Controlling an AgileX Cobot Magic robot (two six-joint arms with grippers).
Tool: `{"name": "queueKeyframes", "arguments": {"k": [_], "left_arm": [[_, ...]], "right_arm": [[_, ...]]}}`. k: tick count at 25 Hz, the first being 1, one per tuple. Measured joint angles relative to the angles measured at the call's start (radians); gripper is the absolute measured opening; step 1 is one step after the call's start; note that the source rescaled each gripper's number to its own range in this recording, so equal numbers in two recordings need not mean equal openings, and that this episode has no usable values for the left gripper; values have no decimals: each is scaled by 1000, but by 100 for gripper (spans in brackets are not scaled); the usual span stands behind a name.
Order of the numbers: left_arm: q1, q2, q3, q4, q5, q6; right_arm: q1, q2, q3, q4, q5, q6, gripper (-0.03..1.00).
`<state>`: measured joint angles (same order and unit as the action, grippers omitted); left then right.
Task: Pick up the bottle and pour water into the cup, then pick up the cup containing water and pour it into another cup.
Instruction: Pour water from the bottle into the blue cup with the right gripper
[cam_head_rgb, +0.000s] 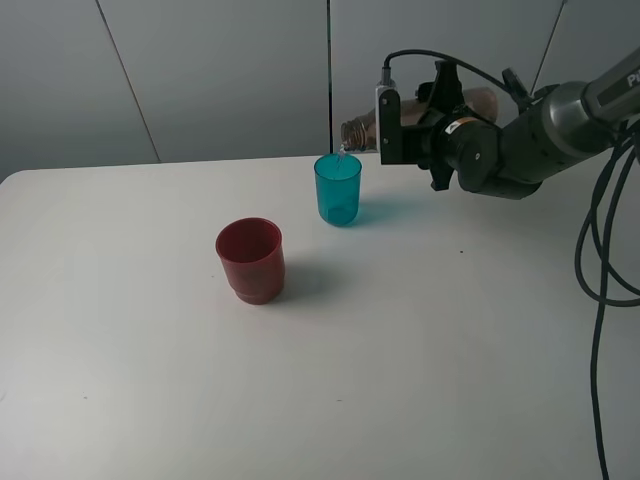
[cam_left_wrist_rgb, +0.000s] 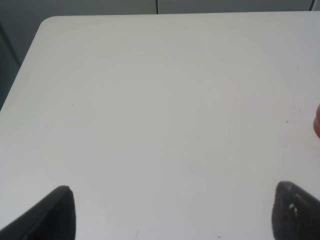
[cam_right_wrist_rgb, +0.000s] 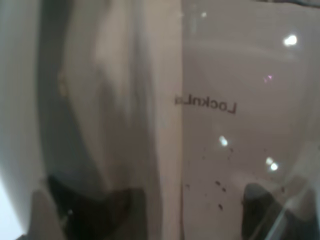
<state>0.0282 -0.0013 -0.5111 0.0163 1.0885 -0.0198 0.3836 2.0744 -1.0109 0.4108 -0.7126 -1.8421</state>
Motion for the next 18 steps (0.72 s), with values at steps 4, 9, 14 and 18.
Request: {"name": "queueKeyframes", "arguments": {"k": [4, 9, 14, 18], "left_arm": [[0, 0, 0, 0, 0, 0], [0, 0, 0, 0, 0, 0], [0, 0, 0, 0, 0, 0], [0, 0, 0, 0, 0, -2]], "right_arm": [[0, 0, 0, 4, 0, -6, 1], [0, 0, 0, 24, -4, -30, 1], [0, 0, 0, 26, -6, -58, 1], [0, 0, -1, 26, -6, -64, 1]]}}
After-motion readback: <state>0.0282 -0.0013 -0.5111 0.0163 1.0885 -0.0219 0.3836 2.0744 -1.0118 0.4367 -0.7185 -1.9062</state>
